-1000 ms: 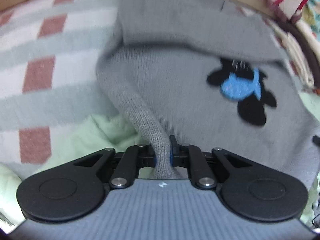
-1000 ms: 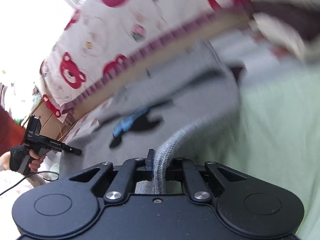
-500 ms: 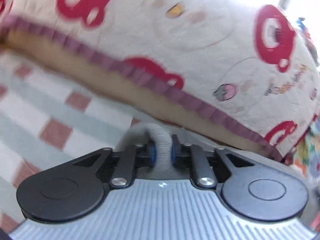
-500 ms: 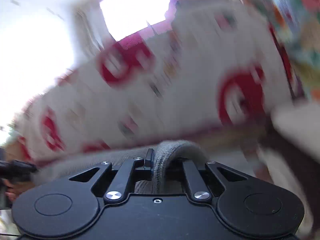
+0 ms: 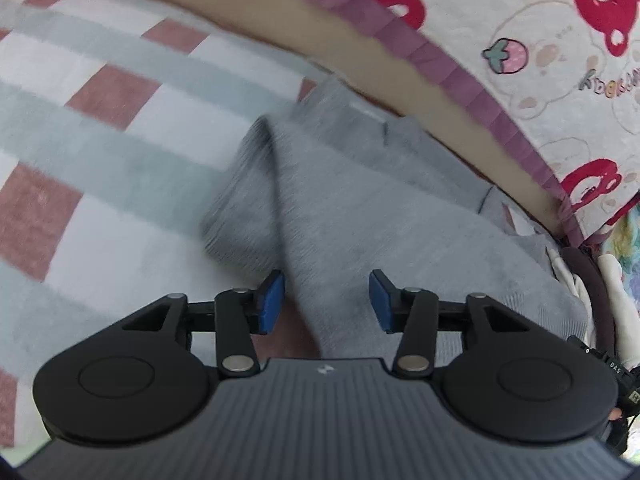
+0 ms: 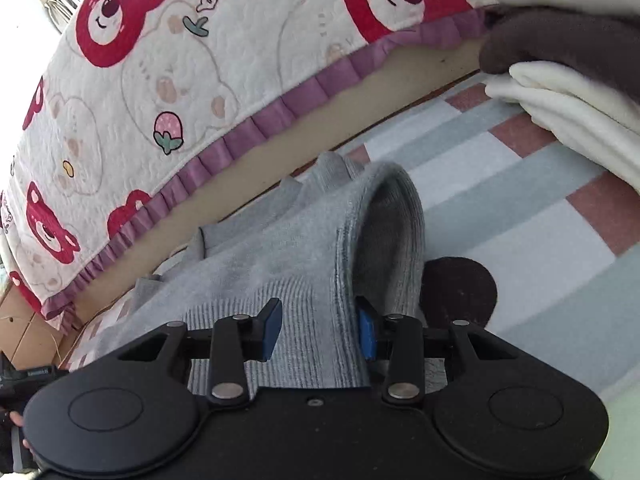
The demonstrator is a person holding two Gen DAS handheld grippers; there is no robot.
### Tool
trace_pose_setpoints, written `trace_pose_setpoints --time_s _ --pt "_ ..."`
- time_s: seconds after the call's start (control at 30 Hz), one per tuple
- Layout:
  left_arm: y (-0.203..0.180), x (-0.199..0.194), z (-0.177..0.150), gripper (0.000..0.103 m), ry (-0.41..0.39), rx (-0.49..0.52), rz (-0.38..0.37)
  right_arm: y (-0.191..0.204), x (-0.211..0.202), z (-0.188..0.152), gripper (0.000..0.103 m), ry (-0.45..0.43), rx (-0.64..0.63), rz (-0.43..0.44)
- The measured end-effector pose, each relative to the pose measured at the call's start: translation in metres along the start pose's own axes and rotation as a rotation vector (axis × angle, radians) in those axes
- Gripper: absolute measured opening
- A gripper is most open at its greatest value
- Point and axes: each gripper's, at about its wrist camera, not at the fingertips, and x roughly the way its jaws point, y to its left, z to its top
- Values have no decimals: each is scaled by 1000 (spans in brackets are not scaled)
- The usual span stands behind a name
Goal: Fold clothes
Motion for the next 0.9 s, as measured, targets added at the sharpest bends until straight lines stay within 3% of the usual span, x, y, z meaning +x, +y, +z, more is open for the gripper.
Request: trace_pose_setpoints --time_s 0.13,0.2,0.3,0.43,0.5,0.57,0.6,0.63,0.67,0.7,0.77,0.83,0.9 --pt "-12 10 0 56 25 64 20 1 4 12 45 6 -23 -10" --pt "-13 10 6 56 2 70 38 2 -1 22 45 -27 -56 -22" --pt "-6 12 25 56 -53 2 24 1 -7 41 50 -93 -97 -50" --pt "13 33 47 56 -72 -143 -80 -21 16 63 64 -29 -66 -53" --pt "8 49 53 56 -18 -78 -123 -31 34 66 64 14 -55 -59" --pt "-4 61 54 57 -5 29 -92 -38 53 64 64 57 -60 -54" --pt "-10 67 53 58 -10 76 -74 -40 59 60 56 50 -76 -43" --pt "-14 70 53 58 -14 104 -57 -37 60 54 12 19 -115 -24" --pt "-17 71 54 49 -18 113 -42 -31 57 49 10 -22 -159 -12" --pt "-19 73 55 2 -22 121 -27 -24 53 44 9 -67 -201 -2" --pt "-35 69 54 4 -32 258 36 -3 38 40 8 -151 -273 -2" --pt "-56 54 56 4 -95 421 86 20 25 43 8 -203 -364 -5" --pt "-65 36 74 4 -168 413 74 40 17 58 7 -237 -456 -18"
